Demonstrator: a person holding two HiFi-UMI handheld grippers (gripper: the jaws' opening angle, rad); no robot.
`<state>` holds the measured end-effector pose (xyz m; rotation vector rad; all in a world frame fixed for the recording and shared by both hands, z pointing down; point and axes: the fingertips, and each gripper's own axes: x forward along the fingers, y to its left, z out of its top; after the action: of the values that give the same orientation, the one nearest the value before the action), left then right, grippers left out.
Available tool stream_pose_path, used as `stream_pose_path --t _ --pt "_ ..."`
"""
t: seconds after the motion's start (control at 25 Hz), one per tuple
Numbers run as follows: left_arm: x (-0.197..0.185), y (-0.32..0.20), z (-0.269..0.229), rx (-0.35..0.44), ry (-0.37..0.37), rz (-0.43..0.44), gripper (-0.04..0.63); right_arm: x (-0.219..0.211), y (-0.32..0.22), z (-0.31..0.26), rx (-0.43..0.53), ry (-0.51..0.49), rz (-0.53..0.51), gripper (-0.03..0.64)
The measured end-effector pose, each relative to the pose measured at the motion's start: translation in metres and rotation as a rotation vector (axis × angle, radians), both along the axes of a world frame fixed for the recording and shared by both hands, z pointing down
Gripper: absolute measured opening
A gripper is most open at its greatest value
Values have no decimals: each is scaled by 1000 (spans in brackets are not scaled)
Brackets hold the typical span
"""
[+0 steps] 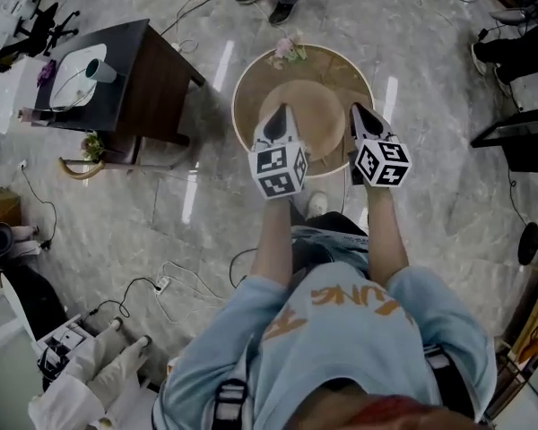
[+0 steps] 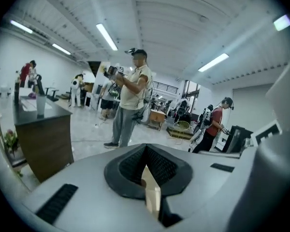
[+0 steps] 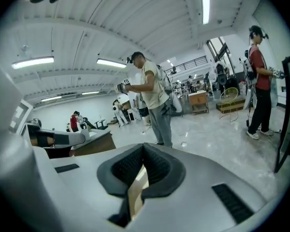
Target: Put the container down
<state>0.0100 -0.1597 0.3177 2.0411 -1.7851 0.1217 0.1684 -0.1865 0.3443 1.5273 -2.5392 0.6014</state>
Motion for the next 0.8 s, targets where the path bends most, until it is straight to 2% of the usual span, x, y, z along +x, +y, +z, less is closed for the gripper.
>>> stream_pose_path --t 0.12,0.36,0.6,0.8 --pt "9 -3 -43 75 -66 22 25 15 -7 -54 99 29 24 12" --pt "26 -16 -122 236 -140 58 25 32 -20 -155 308 85 36 12" --pt "34 -10 -153 321 -176 81 25 22 -10 -180 394 119 10 12" --pt "45 -4 -150 324 -202 89 25 34 -3 -172 391 144 20 12"
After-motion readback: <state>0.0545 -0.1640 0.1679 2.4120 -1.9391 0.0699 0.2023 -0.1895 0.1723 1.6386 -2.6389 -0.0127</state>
